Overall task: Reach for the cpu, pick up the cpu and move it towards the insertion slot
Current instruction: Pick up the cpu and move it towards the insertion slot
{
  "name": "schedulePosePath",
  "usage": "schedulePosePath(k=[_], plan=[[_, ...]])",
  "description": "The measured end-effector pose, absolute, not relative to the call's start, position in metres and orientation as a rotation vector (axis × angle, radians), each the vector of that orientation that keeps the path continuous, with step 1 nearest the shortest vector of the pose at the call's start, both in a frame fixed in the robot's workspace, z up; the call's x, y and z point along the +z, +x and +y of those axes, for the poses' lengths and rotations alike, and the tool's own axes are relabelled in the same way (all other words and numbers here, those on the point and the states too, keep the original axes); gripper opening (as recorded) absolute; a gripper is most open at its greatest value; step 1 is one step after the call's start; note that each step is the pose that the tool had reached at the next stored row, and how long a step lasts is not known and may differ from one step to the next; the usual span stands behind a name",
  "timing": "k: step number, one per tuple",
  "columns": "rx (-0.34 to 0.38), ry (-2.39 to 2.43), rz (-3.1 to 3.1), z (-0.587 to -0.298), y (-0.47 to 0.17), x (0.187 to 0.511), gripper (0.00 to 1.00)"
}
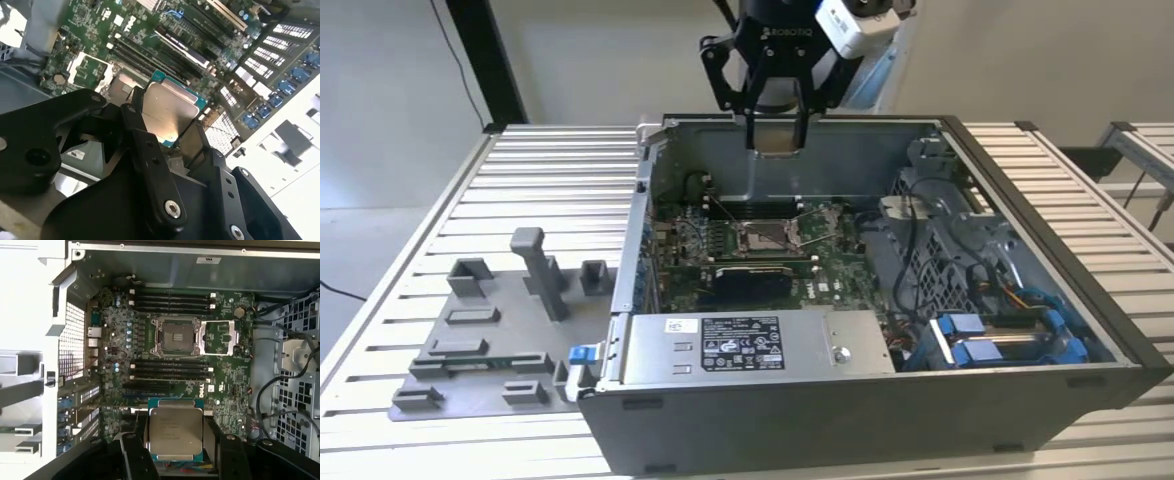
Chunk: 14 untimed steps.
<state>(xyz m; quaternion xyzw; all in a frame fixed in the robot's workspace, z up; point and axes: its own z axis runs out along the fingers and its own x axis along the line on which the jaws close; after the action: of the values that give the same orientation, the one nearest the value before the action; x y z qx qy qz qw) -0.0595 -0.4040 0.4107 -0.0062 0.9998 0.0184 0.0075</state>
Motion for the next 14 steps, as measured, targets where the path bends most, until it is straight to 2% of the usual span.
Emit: schedulePosePath(k=[14], plan=[[0.057,-0.019,3.126,-0.363,-0.049,0.410,0.00]])
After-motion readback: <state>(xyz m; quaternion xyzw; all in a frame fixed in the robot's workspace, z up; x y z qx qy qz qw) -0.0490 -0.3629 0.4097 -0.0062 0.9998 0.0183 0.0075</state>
